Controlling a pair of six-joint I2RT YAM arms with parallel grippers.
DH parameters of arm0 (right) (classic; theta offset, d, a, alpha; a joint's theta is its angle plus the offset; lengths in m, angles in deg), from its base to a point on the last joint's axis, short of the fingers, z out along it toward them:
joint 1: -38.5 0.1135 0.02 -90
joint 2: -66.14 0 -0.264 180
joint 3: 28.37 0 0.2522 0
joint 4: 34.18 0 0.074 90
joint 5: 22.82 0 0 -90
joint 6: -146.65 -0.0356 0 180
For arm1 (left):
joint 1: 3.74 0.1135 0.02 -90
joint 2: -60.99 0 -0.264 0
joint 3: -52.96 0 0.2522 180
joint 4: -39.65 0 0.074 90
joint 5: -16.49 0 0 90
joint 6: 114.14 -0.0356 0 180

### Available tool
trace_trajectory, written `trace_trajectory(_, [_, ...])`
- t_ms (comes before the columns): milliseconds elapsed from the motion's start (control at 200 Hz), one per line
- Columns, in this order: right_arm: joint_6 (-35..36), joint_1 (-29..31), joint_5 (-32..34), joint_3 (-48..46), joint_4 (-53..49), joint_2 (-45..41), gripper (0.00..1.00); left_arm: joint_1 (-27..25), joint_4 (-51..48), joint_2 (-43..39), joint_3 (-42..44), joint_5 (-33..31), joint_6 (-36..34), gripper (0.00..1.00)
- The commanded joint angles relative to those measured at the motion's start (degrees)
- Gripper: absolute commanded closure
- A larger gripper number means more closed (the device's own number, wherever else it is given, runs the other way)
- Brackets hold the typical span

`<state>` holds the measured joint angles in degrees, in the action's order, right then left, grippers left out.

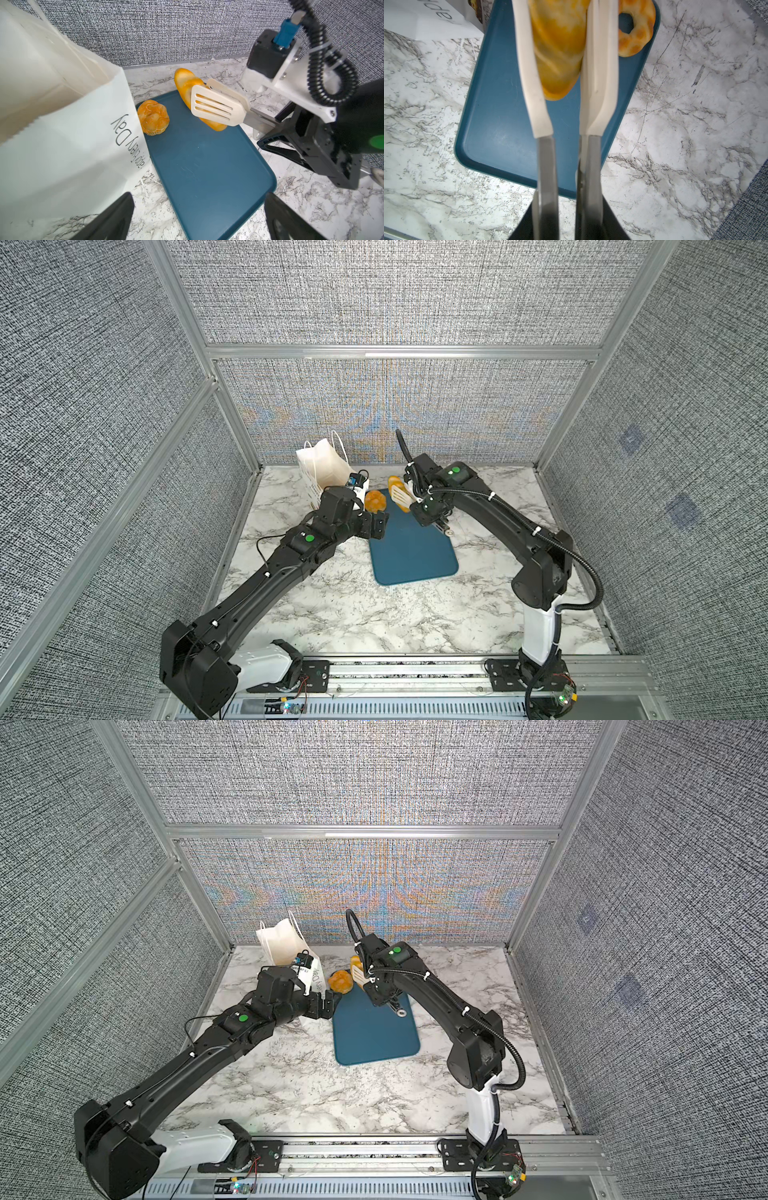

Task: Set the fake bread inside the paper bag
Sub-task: 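Lift the striped croissant in the right tongs and carry it toward the bag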

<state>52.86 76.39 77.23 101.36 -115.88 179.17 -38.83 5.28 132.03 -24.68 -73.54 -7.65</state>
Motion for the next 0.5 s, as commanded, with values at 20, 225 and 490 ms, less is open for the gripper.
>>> trace_trajectory(20, [-0.9, 0.4, 0.3, 2.3, -0.3, -1.5, 0.67, 0.5, -2.5, -0.9, -2.5, -1.9, -2.2, 0.01])
trace_trajectory(225, [-1.3, 1.0, 0.6, 6.8, -0.6, -2.8, 0.67, 2.9, -5.8, -2.4, -6.7, -0.3, -3.5, 0.01])
trace_trajectory(490, [-1.0, 1.9, -1.2, 11.8, 3.7, -5.2, 0.66, 6.6, -12.6, -0.4, -17.1, 4.5, -8.0, 0.01])
